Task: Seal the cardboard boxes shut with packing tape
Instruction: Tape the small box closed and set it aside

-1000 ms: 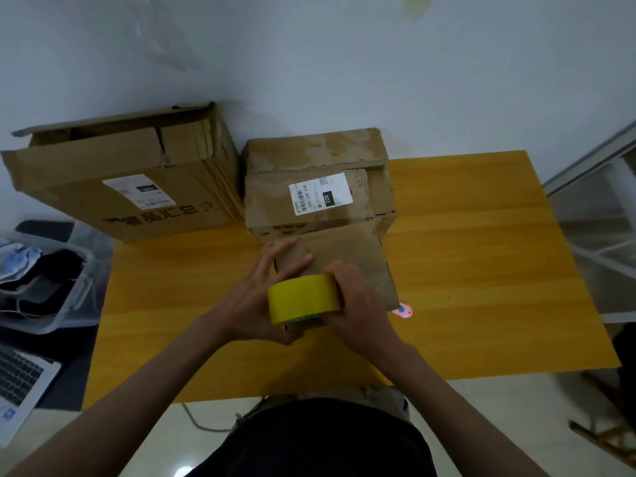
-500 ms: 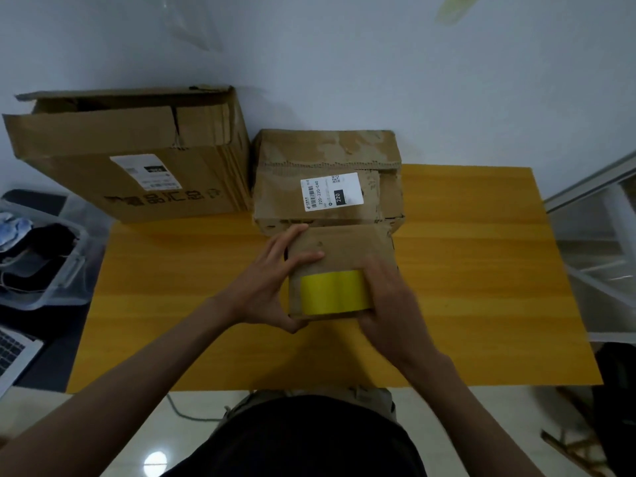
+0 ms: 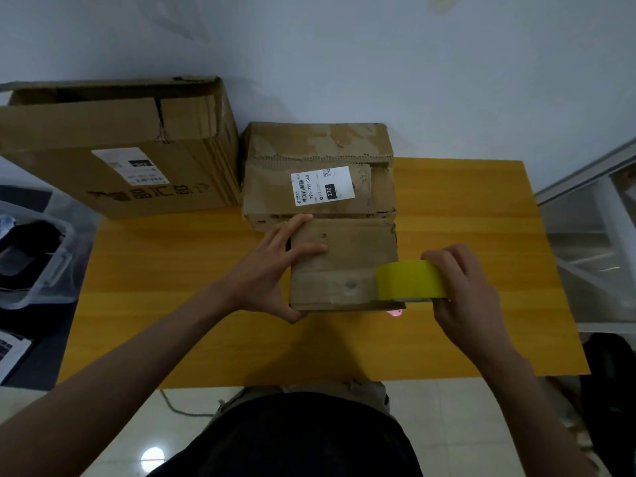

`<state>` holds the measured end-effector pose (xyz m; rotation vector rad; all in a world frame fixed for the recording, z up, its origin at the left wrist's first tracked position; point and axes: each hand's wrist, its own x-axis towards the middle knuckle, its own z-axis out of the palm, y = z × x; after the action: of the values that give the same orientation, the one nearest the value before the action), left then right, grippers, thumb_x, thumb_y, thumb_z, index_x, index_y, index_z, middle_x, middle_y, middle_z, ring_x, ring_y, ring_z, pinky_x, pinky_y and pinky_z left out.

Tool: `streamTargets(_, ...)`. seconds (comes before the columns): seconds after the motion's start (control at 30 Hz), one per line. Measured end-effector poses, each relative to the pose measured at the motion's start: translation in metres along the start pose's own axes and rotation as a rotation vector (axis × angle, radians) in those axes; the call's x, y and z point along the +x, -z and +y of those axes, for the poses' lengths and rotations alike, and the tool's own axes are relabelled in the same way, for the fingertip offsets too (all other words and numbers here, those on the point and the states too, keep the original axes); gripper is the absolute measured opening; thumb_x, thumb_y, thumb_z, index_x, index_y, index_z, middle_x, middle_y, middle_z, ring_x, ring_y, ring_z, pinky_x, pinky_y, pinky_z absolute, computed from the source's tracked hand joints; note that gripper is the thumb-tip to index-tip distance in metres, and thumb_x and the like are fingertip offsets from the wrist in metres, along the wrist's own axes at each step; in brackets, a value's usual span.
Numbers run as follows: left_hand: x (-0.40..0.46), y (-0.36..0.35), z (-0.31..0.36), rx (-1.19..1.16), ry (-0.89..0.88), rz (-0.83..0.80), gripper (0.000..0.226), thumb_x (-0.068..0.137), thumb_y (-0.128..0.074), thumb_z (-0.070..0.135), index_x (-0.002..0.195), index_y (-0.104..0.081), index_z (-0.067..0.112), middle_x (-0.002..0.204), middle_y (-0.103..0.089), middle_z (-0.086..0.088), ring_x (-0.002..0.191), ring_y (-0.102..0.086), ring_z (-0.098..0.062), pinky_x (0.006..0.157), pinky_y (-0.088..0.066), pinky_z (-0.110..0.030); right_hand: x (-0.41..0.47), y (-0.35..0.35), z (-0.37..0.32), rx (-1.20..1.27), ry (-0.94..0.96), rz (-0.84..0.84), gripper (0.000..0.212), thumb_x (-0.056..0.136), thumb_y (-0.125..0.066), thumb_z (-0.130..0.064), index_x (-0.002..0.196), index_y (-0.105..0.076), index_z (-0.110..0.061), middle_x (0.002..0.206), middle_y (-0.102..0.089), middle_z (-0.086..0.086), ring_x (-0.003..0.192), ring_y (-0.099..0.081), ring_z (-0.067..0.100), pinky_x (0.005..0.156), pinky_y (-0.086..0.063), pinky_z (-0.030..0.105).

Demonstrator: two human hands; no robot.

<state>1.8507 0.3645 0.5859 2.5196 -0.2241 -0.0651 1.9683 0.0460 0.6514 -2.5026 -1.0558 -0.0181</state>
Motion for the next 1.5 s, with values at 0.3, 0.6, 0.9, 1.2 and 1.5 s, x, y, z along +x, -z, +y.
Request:
streamTargets(0.3,-0.005,0.004,-0.008,0.013,0.002,-0.002,0.112,0.058,-0.086,0.066,0.152,-0.033,0.038,0.168,0.002,0.0,0.153,-0.01,-0.031,0.113,-0.037,-0.059,-0.018,-0.02,0.06,-0.014,-0.121,0.014,0.06,0.062,-0.063,0.021,0.108,-0.047,-0.015,0.11,-0.043,0.006,0.093,-0.045,0.032,0.045,-0.036,0.037)
streamTargets(0.6,-0.024,0.011,-0.011,-0.017,0.039,-0.006,0.111,0.058,-0.089,0.062,0.151,-0.035,0.036,0.168,0.004,0.001,0.152,-0.015,-0.034,0.105,-0.046,-0.058,-0.024,-0.099,0.065,0.445,-0.224,0.057,0.031,0.087,-0.046,-0.003,0.105,-0.043,-0.028,0.105,-0.044,0.003,0.085,-0.042,0.017,0.062,-0.039,0.036)
streamTargets(0.9,-0.054,0.016,-0.017,-0.019,0.134,0.082,0.11,0.056,-0.088,0.062,0.149,-0.04,0.029,0.167,-0.004,-0.006,0.153,-0.014,-0.032,0.107,-0.043,-0.063,-0.039,-0.168,0.088,0.439,-0.464,-0.419,0.071,0.077,-0.085,-0.038,0.135,-0.05,-0.016,0.134,-0.049,0.006,0.12,-0.049,0.029,0.09,-0.047,0.046)
streamTargets(1.2,-0.054,0.016,-0.008,-0.016,0.179,0.036,0.115,0.059,-0.087,0.068,0.154,-0.032,0.032,0.169,0.003,-0.002,0.155,-0.01,-0.033,0.105,-0.044,-0.065,-0.041,-0.214,0.086,0.014,-0.665,-0.615,0.035,0.103,-0.052,-0.013,0.137,-0.043,-0.013,0.139,-0.033,0.018,0.118,-0.045,0.041,0.074,-0.039,0.044)
streamTargets(1.5,-0.026,0.027,0.016,0.128,0.112,0.049,0.099,0.076,-0.048,0.089,0.151,-0.043,0.024,0.17,-0.001,-0.005,0.157,0.007,-0.031,0.121,-0.008,-0.066,-0.045,-0.202,0.082,0.401,-0.756,-0.274,0.025,0.104,-0.05,-0.015,0.08,-0.051,-0.01,0.074,-0.053,0.012,0.067,-0.054,0.028,0.051,-0.042,0.041)
